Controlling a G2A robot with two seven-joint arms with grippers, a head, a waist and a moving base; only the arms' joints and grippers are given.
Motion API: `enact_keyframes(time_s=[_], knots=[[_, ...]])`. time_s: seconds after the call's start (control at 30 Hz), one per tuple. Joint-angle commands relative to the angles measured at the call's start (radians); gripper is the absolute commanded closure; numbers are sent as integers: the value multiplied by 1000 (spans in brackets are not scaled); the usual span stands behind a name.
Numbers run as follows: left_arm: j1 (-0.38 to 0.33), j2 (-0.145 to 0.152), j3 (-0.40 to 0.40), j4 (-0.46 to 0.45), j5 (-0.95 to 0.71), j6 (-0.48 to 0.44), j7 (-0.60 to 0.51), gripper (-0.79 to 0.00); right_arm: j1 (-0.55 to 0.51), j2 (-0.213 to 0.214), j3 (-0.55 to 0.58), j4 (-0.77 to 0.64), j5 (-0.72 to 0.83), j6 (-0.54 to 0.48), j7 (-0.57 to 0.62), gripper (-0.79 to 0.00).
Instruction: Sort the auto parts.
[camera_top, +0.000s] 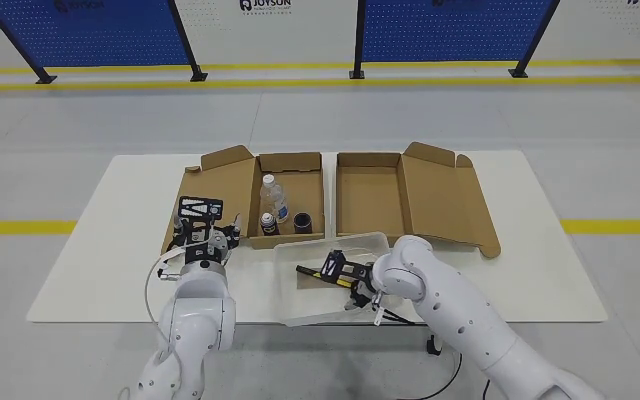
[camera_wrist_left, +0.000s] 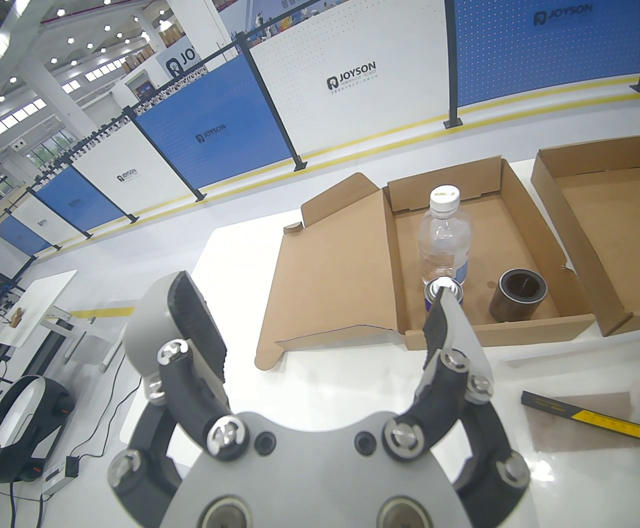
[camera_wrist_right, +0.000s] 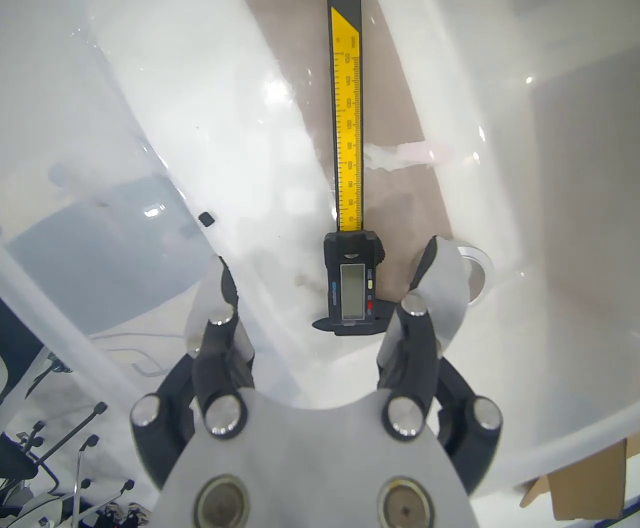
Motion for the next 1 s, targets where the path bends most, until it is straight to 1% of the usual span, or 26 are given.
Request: enact_keyframes(time_s=[0.0,0.07,0.2,0.27,0.3,0.37,0.43,0.6,0.77,0.8,0.83,0.87,0.9,0.93,0.97], knots=[[0,0,0,0,0,0,0,-785,2,-1,-6,2,2,-6,2,-637],[0,0,0,0,0,0,0,-785,3,-3,-12,7,5,-9,2,-616],[0,0,0,0,0,0,0,-785,8,-5,-21,22,6,-15,-2,-634],[0,0,0,0,0,0,0,-785,12,-6,-24,32,8,-18,-2,-560],[0,0,0,0,0,0,0,-785,15,-7,-25,36,9,-18,-3,-548],[0,0,0,0,0,0,0,-785,19,-8,-27,45,15,-23,-5,-566],[0,0,0,0,0,0,0,-785,25,-10,-31,53,21,-28,-4,-505],[0,0,0,0,0,0,0,-785,40,-14,-45,74,22,-39,1,-391],[0,0,0,0,0,0,0,-785,53,-19,-56,93,26,-39,-2,-539],[0,0,0,0,0,0,0,-785,55,-20,-57,97,26,-39,-3,-542],[0,0,0,0,0,0,0,-785,58,-21,-61,100,25,-41,-1,-480],[0,0,0,0,0,0,0,-785,61,-22,-64,102,24,-43,2,-456],[0,0,0,0,0,0,0,-785,63,-23,-66,105,24,-43,2,-468],[0,0,0,0,0,0,0,-785,65,-24,-68,108,25,-43,2,-520],[0,0,0,0,0,0,0,-785,67,-25,-70,111,25,-43,2,-548]])
